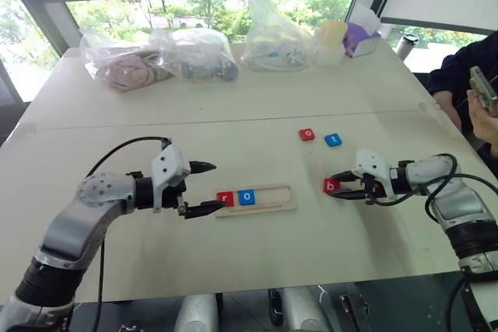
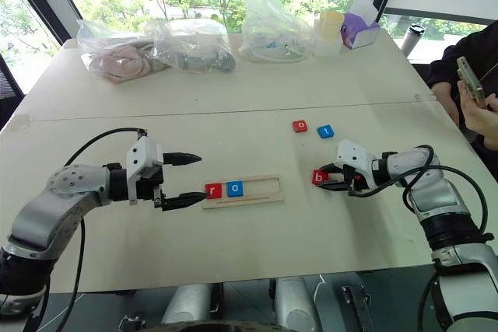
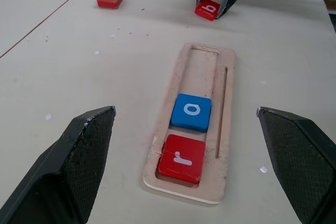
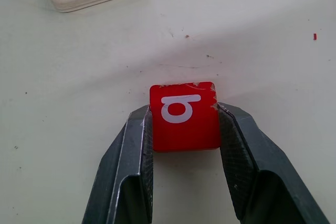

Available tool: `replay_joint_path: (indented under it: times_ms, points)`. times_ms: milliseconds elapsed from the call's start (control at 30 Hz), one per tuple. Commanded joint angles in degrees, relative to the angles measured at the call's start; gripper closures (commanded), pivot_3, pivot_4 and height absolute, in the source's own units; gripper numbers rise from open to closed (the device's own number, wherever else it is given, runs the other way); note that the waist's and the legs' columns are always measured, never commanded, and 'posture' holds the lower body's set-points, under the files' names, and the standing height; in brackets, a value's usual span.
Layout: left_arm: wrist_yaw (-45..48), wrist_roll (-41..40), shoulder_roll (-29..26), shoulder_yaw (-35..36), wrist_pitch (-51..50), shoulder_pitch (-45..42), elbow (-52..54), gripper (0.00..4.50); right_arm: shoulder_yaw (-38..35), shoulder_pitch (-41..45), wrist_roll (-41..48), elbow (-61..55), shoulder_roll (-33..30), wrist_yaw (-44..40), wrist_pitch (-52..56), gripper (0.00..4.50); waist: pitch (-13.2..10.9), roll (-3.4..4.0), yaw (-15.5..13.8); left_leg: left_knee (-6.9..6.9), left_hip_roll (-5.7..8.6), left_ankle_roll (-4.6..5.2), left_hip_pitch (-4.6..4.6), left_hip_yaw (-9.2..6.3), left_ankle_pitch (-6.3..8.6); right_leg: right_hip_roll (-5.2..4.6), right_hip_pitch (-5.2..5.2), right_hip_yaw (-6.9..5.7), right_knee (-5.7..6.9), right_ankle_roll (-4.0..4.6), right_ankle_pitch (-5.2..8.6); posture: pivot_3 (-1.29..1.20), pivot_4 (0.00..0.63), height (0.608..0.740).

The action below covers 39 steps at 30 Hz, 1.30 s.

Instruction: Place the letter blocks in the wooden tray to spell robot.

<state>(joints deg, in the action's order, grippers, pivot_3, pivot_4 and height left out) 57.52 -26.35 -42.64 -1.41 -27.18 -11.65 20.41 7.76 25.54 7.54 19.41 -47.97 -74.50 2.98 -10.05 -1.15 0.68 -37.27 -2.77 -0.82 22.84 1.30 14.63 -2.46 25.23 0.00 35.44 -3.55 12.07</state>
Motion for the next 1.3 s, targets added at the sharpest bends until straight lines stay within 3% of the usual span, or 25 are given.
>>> replay_joint_path:
  times_ms: [33, 267, 567, 1300]
  points:
    - [0.5, -0.8, -0.5, 1.0, 0.3, -1.3, 1.2, 0.0, -1.0, 1.6, 2.8, -10.2, -0.5, -1.1, 4.1, 3.35, 0.0, 0.03, 0.0, 0.01, 0.0, 0.0, 0.0, 0.0, 0.0, 0.0, 0.01, 0.01, 0.02, 0.01, -0.01, 0.0, 0.15, 0.74]
    - [1.5, -1.0, -1.0, 1.0, 0.7, -0.8, 1.6, 0.0, 6.1, 1.6, 4.8, -27.3, 5.4, 0.2, 15.9, 3.35, 0.0, 0.03, 0.1, 0.1, -0.06, 0.0, -0.12, -0.01, 0.0, 0.06, 0.02, 0.0, 0.13, 0.04, -0.01, 0.0, 0.15, 0.74]
    - [1.7, -0.8, -1.6, 1.1, 0.8, -0.1, 3.0, 0.0, 10.8, 5.1, 1.0, -23.6, 11.2, 3.6, 15.6, 3.35, 0.0, 0.02, 0.0, -0.03, 0.01, 0.0, -0.06, 0.07, 0.0, -0.07, 0.01, 0.01, 0.08, 0.08, -0.04, 0.0, 0.15, 0.74]
    - [0.0, -0.6, -0.8, 0.6, 0.8, 0.9, 4.1, 0.0, 13.9, 7.6, -2.9, -17.0, 15.5, 5.1, 11.8, 3.35, 0.0, 0.02, 0.0, 0.05, -0.01, 0.0, -0.1, 0.05, 0.0, -0.02, 0.02, 0.01, 0.15, 0.13, -0.07, 0.0, 0.15, 0.74]
